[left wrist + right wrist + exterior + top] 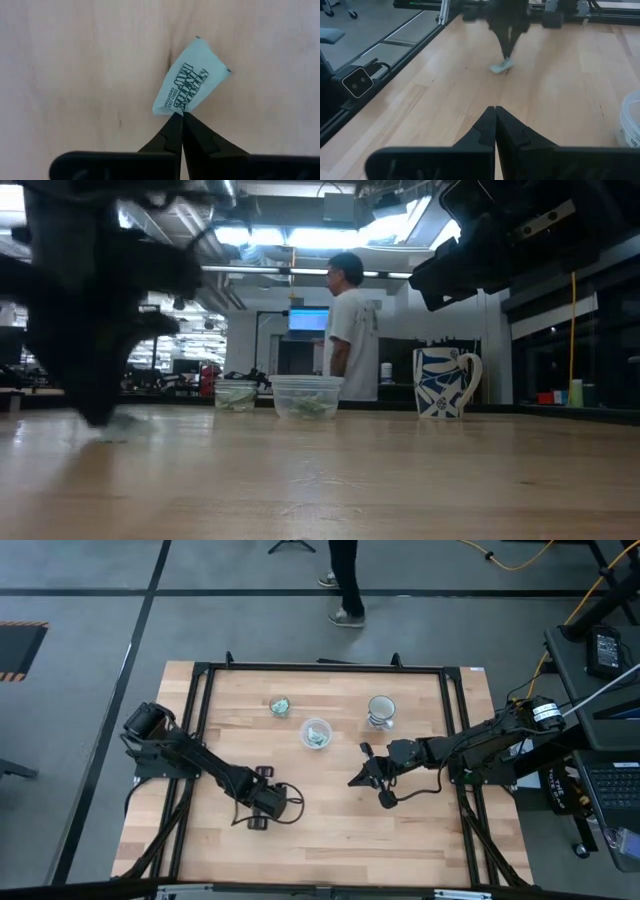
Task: Pick and place Stevia / Truvia into bins
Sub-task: Put the stevia packet into the transparent container
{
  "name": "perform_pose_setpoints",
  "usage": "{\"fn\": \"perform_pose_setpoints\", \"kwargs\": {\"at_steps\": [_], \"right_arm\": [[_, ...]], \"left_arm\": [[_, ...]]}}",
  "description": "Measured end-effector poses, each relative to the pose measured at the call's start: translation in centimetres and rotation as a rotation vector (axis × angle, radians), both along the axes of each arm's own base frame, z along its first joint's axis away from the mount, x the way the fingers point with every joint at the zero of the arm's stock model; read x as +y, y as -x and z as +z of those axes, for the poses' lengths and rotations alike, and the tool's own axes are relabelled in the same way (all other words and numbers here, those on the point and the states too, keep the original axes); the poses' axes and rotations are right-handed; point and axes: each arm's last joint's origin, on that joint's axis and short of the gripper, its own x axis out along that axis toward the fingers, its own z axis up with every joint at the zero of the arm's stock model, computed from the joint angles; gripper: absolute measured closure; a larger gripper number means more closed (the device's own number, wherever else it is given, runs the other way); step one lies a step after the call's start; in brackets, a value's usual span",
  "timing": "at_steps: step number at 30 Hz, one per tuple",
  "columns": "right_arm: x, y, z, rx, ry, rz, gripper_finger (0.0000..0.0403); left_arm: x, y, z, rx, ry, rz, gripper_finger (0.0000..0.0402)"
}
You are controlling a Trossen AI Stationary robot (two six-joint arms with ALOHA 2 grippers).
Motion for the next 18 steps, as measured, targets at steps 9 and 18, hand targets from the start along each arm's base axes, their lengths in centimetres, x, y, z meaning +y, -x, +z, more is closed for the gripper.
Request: {"fn": "perform_pose_setpoints", "kwargs": {"at_steps": [9, 18], "right_arm": [[0.0, 0.0, 0.0, 0.002, 0.000, 0.000, 0.0397], [0.0, 0.0, 0.0, 0.003, -0.006, -0.002, 0.0397]], "left_arm": [[0.6, 0.6, 4.0, -0.171, -0.037, 0.016, 0.0400], [1.3, 1.2, 6.3, -0.291, -0.119, 0.002, 0.0400]]}}
